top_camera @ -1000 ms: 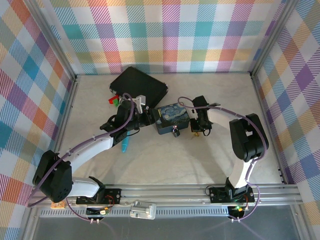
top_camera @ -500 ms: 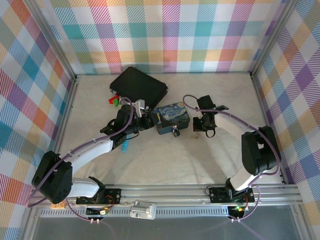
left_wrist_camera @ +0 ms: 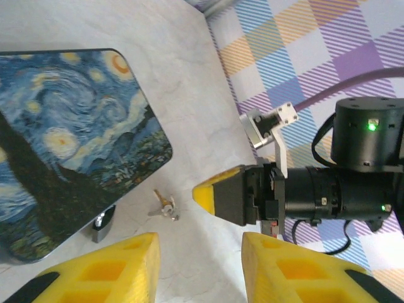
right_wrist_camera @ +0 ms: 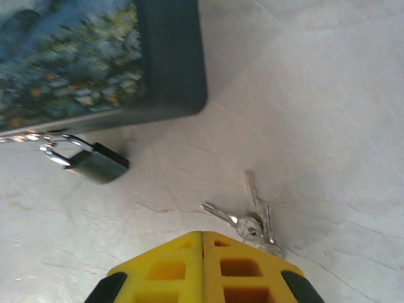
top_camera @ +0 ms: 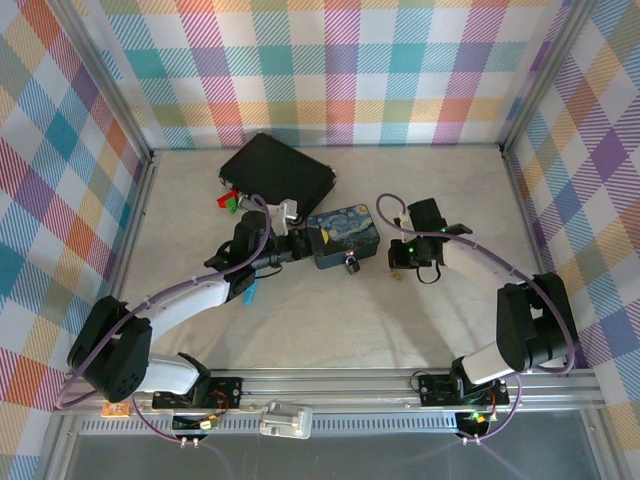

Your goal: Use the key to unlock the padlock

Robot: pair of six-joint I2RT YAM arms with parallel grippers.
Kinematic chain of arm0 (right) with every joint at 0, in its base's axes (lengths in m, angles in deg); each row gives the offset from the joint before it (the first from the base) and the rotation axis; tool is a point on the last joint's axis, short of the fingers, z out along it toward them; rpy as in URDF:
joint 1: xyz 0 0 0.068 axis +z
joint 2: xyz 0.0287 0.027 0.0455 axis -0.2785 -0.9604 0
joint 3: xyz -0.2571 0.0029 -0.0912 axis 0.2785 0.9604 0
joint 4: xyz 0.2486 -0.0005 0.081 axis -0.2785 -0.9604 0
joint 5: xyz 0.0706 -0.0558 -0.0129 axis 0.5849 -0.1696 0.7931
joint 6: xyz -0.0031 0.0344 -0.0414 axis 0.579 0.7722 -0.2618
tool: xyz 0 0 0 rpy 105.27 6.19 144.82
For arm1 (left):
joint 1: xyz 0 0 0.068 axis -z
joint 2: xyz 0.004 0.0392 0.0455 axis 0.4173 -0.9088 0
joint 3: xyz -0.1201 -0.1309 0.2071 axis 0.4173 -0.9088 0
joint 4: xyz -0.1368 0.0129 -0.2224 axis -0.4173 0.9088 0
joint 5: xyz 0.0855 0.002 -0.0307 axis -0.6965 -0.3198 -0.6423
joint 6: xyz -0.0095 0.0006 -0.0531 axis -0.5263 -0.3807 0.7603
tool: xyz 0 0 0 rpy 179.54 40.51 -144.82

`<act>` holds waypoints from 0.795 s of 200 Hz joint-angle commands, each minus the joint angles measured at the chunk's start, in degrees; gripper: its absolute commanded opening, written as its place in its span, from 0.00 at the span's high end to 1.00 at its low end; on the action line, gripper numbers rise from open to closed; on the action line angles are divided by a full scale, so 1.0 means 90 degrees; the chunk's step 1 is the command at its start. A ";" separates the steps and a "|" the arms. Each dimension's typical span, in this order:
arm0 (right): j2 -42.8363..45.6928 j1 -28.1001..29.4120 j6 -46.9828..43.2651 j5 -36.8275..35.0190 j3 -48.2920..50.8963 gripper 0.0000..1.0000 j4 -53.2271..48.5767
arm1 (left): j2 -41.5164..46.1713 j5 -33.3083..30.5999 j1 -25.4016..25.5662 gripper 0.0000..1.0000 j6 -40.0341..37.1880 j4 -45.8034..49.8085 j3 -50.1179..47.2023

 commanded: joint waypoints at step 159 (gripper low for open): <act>-0.0962 0.0413 0.1816 -0.1250 -0.0124 0.58 -0.0551 | -0.0013 0.0192 0.0180 0.59 -0.0180 -0.0337 -0.0137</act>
